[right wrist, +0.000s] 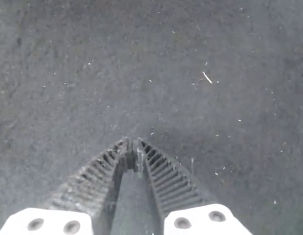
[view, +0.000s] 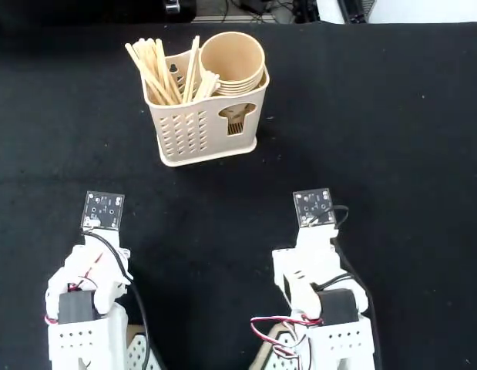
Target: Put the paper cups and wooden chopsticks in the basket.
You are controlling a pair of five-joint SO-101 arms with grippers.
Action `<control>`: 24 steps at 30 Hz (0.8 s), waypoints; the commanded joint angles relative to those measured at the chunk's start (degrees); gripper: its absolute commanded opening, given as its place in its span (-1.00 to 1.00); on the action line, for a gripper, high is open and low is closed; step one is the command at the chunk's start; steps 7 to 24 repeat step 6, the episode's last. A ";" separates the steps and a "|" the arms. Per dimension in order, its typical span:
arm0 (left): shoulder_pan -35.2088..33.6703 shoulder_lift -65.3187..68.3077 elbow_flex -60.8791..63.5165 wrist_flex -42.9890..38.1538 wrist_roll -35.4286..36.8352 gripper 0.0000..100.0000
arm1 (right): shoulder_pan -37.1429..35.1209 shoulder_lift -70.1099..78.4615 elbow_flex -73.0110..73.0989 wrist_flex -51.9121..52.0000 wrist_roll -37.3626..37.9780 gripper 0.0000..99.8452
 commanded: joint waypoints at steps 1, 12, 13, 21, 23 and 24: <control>0.04 -0.79 0.66 1.58 0.26 -0.94 | 0.70 -4.26 0.13 0.26 -0.09 -0.97; 0.04 -0.79 0.66 1.58 0.26 -0.94 | 0.70 -4.26 0.13 0.26 -0.09 -0.97; 0.04 -0.79 0.66 1.58 0.26 -0.94 | 0.70 -4.26 0.13 0.26 -0.09 -0.97; 0.04 -0.79 0.66 1.58 0.26 -0.94 | 0.70 -4.26 0.13 0.26 -0.09 -0.97; 0.04 -0.79 0.66 1.58 0.26 -0.94 | 0.70 -4.26 0.13 0.26 -0.09 -0.97; 0.04 -0.79 0.66 1.58 0.26 -0.94 | 0.70 -4.26 0.13 0.26 -0.09 -0.97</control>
